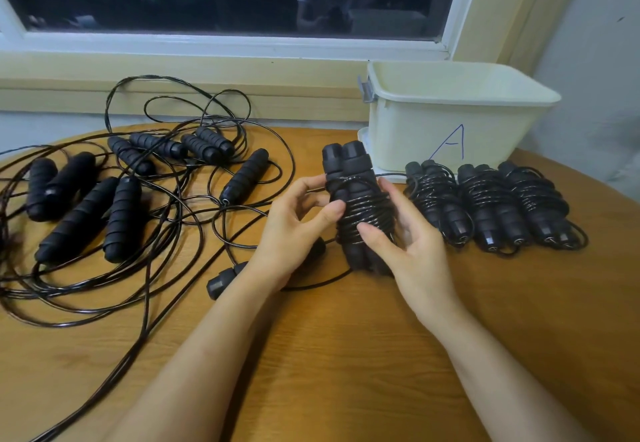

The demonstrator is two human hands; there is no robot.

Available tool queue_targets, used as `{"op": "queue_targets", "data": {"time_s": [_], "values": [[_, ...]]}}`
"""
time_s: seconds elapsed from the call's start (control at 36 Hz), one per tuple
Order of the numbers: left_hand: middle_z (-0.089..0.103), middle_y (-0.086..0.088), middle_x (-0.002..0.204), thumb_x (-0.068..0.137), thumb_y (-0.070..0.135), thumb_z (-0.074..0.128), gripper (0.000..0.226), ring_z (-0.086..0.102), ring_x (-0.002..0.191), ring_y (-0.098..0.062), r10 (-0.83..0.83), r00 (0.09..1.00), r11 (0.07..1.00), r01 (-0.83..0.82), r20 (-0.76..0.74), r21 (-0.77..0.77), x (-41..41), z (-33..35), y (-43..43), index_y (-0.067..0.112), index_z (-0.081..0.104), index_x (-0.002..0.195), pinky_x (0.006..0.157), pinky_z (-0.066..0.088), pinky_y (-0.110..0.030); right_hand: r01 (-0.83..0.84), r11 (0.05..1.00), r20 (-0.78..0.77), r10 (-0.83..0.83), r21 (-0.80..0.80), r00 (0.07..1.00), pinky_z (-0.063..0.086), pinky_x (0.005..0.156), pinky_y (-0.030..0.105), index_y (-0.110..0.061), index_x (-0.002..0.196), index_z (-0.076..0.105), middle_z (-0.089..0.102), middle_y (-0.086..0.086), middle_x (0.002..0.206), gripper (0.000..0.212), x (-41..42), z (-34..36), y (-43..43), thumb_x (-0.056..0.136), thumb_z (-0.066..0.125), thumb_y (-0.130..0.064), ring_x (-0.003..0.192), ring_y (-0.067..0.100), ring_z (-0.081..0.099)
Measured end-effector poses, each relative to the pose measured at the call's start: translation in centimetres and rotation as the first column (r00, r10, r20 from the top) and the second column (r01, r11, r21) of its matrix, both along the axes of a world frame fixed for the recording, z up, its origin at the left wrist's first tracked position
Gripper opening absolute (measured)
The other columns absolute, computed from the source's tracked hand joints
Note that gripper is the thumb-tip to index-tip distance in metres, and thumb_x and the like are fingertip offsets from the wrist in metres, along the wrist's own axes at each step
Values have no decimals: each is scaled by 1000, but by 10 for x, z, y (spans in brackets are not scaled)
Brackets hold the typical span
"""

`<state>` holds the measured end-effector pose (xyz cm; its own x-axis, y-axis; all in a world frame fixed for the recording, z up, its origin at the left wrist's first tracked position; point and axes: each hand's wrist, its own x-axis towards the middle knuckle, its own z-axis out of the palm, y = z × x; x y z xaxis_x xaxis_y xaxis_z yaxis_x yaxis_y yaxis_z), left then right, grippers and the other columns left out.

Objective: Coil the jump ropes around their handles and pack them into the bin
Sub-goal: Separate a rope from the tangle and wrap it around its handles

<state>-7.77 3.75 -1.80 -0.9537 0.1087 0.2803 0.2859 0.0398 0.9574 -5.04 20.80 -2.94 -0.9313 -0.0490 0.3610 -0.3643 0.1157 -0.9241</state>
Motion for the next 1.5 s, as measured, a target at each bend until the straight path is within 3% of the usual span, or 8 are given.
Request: {"op": "queue_targets", "data": {"time_s": [0.17, 0.36, 0.53, 0.75, 0.94, 1.08, 1.31, 1.5], "values": [[75, 4, 99, 84, 28, 62, 43, 68, 103, -9, -6, 1000, 1000, 6, -23, 14, 0, 1, -1, 21, 56, 125, 91, 50, -21, -86, 986, 93, 100, -142, 991, 40, 113, 34, -28, 144, 44, 60, -13, 136, 60, -2, 7, 5, 88, 63, -26, 130, 3, 51], [75, 3, 96, 83, 24, 63, 39, 69, 101, -11, 5, 1000, 996, -4, -18, 86, 0, 2, 0, 25, 58, 122, 86, 50, -18, -106, 969, 127, 137, -225, 982, 38, 114, 39, -22, 148, 42, 59, -7, 139, 62, -1, 8, 4, 89, 60, -29, 132, 7, 51], [76, 4, 95, 80, 22, 67, 42, 70, 100, -12, 9, 1000, 998, -7, -27, 69, 3, 3, 2, 23, 57, 121, 88, 52, -22, 104, 994, -45, -106, -37, 993, 36, 108, 15, -28, 146, 39, 47, -18, 139, 58, 0, 3, 0, 91, 58, -32, 131, -7, 43], [77, 5, 90, 73, 24, 74, 43, 70, 101, -13, 75, 996, 996, -72, -58, 53, 4, 3, 5, 24, 59, 114, 93, 53, -34, 266, 963, -296, -239, 53, 925, 38, 106, 15, -23, 137, 51, 54, -17, 136, 47, -1, -4, 1, 95, 61, -6, 131, -2, 49], [77, 6, 85, 69, 28, 77, 43, 71, 94, -10, 103, 993, 994, -101, -60, 32, 6, 4, 8, 26, 61, 108, 87, 54, -26, 401, 840, -350, -275, 366, 895, 31, 93, -2, -17, 151, 38, 43, 1, 150, 68, 0, -3, -2, 93, 51, -50, 129, -19, 31], [77, 3, 88, 69, 26, 77, 45, 71, 97, -14, 76, 996, 996, -74, -42, 50, 8, 5, 10, 26, 60, 111, 86, 55, -25, 474, 647, -350, -322, 597, 880, 54, 81, 34, -21, 156, 17, 34, -1, 154, 113, 1, -3, -7, 68, 67, -70, 137, 19, 42], [75, 0, 96, 77, 5, 75, 53, 69, 101, -10, -4, 1000, 1000, 5, -30, 17, 12, 3, 17, 23, 56, 124, 83, 56, -23, 591, 445, -402, -451, 673, 797, 57, 70, 34, -11, 151, 25, 48, 8, 144, 123, -4, 0, -7, 55, 91, -53, 126, 27, 52], [73, 17, 105, 74, 22, 73, 56, 65, 108, -1, -2, 996, 998, -4, -88, -64, 12, 3, 16, 33, 53, 126, 100, 49, -22, 593, 570, -411, -427, 569, 806, 51, 77, 29, -11, 151, 32, 52, 7, 143, 102, -3, -2, -1, 70, 84, -44, 125, 23, 55]]}}
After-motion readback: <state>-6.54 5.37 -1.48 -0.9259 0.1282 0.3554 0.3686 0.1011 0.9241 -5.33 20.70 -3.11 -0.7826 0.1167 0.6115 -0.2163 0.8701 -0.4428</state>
